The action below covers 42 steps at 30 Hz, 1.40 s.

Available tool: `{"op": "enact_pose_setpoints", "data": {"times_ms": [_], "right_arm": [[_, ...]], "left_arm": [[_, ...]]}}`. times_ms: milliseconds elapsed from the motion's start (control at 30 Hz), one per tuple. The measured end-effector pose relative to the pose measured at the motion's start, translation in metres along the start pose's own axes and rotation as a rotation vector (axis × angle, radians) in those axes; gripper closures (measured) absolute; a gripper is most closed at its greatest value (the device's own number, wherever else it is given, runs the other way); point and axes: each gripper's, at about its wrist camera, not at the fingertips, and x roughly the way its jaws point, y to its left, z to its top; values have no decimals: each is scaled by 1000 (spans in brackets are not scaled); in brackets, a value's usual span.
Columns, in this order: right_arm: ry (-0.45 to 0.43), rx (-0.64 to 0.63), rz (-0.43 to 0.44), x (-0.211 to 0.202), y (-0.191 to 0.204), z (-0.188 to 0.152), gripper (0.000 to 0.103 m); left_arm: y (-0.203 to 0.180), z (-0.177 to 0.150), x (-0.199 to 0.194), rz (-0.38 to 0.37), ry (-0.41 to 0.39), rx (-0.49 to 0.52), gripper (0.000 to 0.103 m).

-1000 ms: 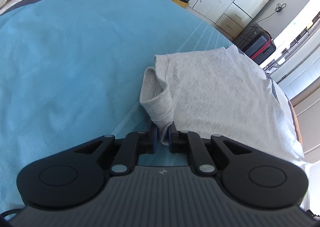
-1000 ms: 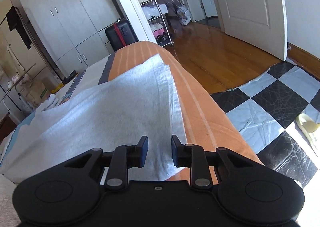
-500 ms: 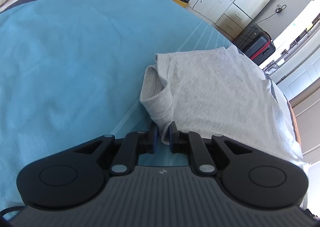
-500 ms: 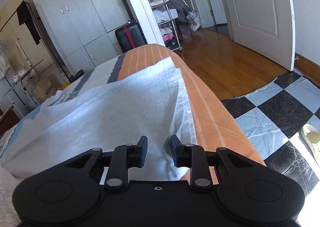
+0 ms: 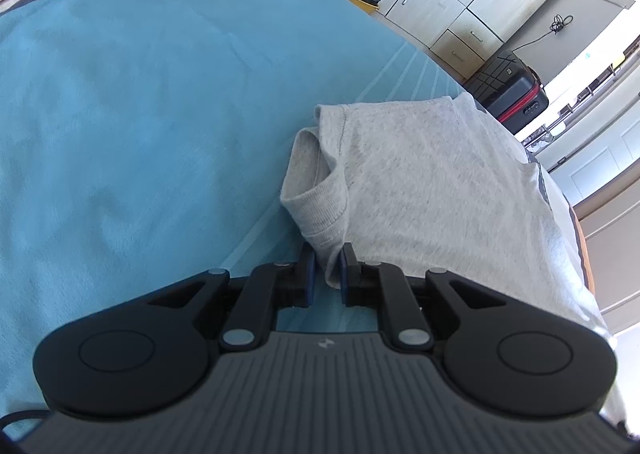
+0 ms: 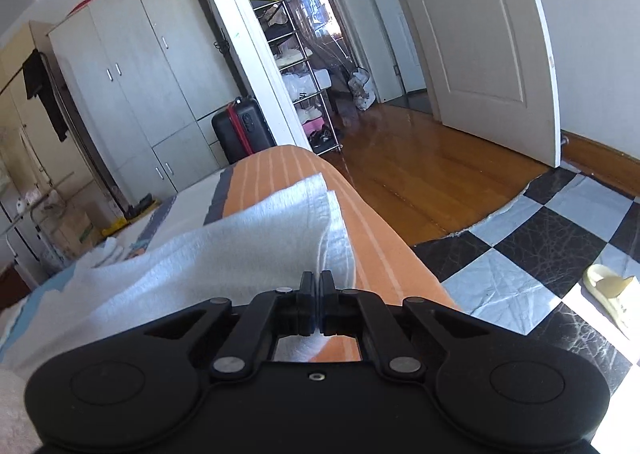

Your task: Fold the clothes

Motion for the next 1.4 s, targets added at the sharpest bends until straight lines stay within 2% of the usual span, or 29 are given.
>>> {"op": "enact_pose_setpoints", "data": {"times_ms": [100, 200, 267, 367, 400, 433, 467, 533, 600, 633, 667, 767, 800, 867, 967, 1033, 1067, 1100, 1133, 1167, 1200, 1233, 1267, 1300, 1400], "right_arm": [[54, -52, -54, 4, 5, -14, 101], [-4, 0, -36, -7, 2, -8, 102], [30, 11, -86, 2, -3, -9, 103], [121, -94, -316, 19, 2, -17, 103], [124, -91, -345, 15, 0, -16, 103], [114, -23, -328, 6, -6, -14, 102], [105, 75, -279, -4, -13, -11, 93], [117, 253, -152, -17, -23, -10, 89], [144, 387, -33, -24, -25, -12, 69], [165, 436, 23, -25, -24, -15, 52], [194, 475, 76, -22, -20, -21, 42], [265, 566, 191, -10, -3, -38, 39], [277, 569, 200, -2, 3, -42, 38], [267, 559, 187, 11, 14, -46, 36], [183, 567, 150, 29, 24, -40, 28], [150, 627, 109, 44, 21, -31, 27], [132, 672, 87, 48, 20, -29, 26], [110, 697, 68, 50, 21, -26, 26], [96, 692, 47, 51, 22, -24, 34], [95, 649, 20, 54, 25, -20, 73], [112, 576, -20, 55, 29, -17, 97], [124, 507, -55, 56, 32, -13, 96], [100, 481, -52, 48, 31, -9, 97], [60, 479, -22, 39, 33, -3, 97], [-5, 457, 47, 8, 43, 30, 98]], "left_arm": [[2, 1, 0, -7, 4, -11, 92], [5, 2, 0, -17, 7, -21, 92], [9, 3, -1, -27, 10, -43, 92], [13, 4, -2, -36, 19, -58, 92], [13, 5, -2, -36, 22, -54, 91], [15, 6, -3, -37, 24, -53, 91], [16, 6, -4, -53, 31, -67, 90], [19, 6, -4, -88, 45, -96, 87], [17, 7, -4, -118, 56, -105, 80], [16, 7, -4, -133, 61, -109, 76], [15, 7, -3, -148, 67, -114, 74], [13, 7, -2, -196, 81, -135, 66], [15, 7, -2, -215, 82, -153, 62], [20, 8, 3, -239, 80, -206, 62], [26, 14, 14, -192, 52, -323, 58], [24, 17, 18, -154, 16, -340, 58], [20, 18, 19, -143, 5, -309, 60], [13, 19, 20, -127, -7, -254, 65], [6, 19, 21, -111, -18, -197, 93], [-1, 20, 22, -94, -29, -140, 97], [-7, 21, 21, -77, -43, -101, 97], [-11, 24, 16, -73, -68, -80, 98], [-14, 27, 11, -71, -95, -61, 98], [-16, 32, 1, -90, -125, -54, 98], [-28, 47, -34, -117, -142, -22, 99]]}}
